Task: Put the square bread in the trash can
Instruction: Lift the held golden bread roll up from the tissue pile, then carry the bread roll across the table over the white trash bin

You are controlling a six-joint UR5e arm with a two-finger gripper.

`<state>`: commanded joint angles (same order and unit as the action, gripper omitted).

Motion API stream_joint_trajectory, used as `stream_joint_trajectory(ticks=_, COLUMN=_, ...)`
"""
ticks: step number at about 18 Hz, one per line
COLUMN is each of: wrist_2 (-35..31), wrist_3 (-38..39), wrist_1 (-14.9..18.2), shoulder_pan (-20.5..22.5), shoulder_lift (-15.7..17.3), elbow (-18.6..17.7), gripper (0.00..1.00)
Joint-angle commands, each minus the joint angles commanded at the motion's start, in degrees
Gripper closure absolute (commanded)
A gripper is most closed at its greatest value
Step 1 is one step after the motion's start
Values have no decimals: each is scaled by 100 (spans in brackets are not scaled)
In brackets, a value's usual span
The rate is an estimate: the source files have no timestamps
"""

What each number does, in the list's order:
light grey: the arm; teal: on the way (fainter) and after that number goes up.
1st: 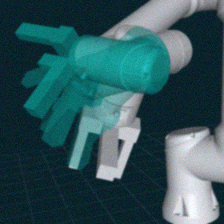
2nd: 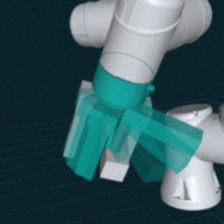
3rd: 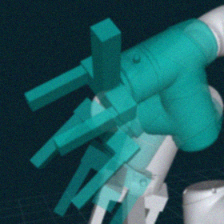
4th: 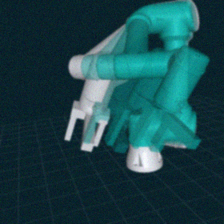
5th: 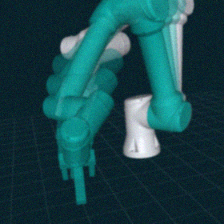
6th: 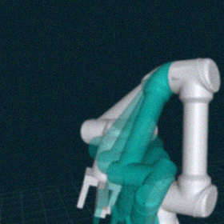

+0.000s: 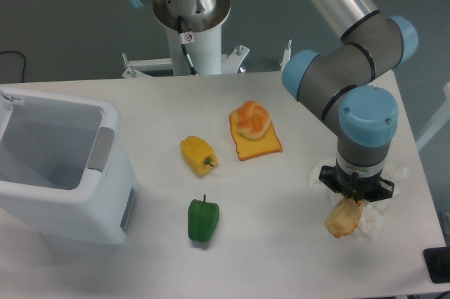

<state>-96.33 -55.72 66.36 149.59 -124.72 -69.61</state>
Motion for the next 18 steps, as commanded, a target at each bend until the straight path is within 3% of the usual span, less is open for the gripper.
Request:
stream_joint_trajectory(ticks=6, wrist_2=44, wrist_3=350, wrist_1=52, shoulder_pan=35, shoulder_lift=62, elbow=26, gripper=100)
stream_joint_trajectory(ticks=10, wrist_2=-70, wrist_3=431, wrist_1=315, shoulder_pan=0, shoulder_lift=237, elbow=0, gripper=100)
stream_joint_trajectory(ticks=13, wrist_2=-9, wrist_3=509, wrist_1=474, shoulder_pan=-122, shoulder_lift=561, elbow=-149, gripper=100)
stream_joint_trajectory(ticks=18, wrist_2=299, wrist_3=965, wrist_1=448, shoulder_pan=-465, shoulder_lift=1203, elbow=-579, gripper=100)
